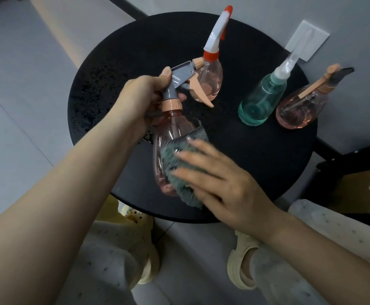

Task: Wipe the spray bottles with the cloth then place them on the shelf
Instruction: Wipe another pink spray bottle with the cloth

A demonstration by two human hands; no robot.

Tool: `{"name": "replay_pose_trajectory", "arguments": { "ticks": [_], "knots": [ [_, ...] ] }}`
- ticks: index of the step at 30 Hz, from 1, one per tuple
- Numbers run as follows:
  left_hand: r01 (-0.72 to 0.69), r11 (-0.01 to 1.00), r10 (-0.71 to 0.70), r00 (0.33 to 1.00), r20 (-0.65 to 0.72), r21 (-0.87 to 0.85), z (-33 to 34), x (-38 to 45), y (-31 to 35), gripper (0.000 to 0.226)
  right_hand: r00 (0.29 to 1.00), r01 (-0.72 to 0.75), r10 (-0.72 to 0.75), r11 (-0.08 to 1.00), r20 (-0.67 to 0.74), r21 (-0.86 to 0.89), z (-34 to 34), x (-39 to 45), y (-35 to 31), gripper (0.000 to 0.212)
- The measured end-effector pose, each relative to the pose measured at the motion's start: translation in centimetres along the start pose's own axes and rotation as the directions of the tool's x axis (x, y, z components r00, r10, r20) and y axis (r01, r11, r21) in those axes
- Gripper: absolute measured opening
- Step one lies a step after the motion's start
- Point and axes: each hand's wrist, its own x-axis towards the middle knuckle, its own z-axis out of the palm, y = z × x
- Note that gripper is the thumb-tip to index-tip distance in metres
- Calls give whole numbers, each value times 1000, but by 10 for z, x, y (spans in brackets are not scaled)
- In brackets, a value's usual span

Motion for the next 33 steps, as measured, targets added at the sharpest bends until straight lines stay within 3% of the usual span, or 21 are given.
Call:
{"name": "replay_pose_trajectory", "arguments": {
  "ticks": [2, 4, 9, 12, 20, 30, 33],
  "knots": [
    [-7, 999, 7, 1000, -4, -51, 0, 2, 0, 24, 971, -214, 231, 956, -63, 201, -1, 3, 0, 41],
    [-22, 995, 20, 1000, -22, -95, 0, 2, 1, 22, 908, -356, 414, 846, -70, 396, -4, 7, 0, 44],
    [-46, 989, 41, 998, -39, -138, 1, -3, 4, 21, 790, -510, 599, 518, 134, 687, -1, 8, 3, 72],
    [-52, 992, 48, 998, -38, -117, 4, -5, 3, 22, 771, -545, 620, 528, 144, 651, 4, 9, 4, 92],
    [-109, 994, 108, 994, 11, 12, 18, -8, -8, 36, 678, -687, 723, 559, 132, 464, 7, 10, 2, 113],
    [-142, 984, 135, 989, 68, 105, 21, -13, -6, 46, 679, -686, 734, 622, 24, 379, 0, 15, 0, 105],
    [-83, 986, 75, 995, 59, 146, 21, -13, -12, 33, 692, -674, 722, 646, 1, 358, 2, 13, 3, 105]
  ]
}}
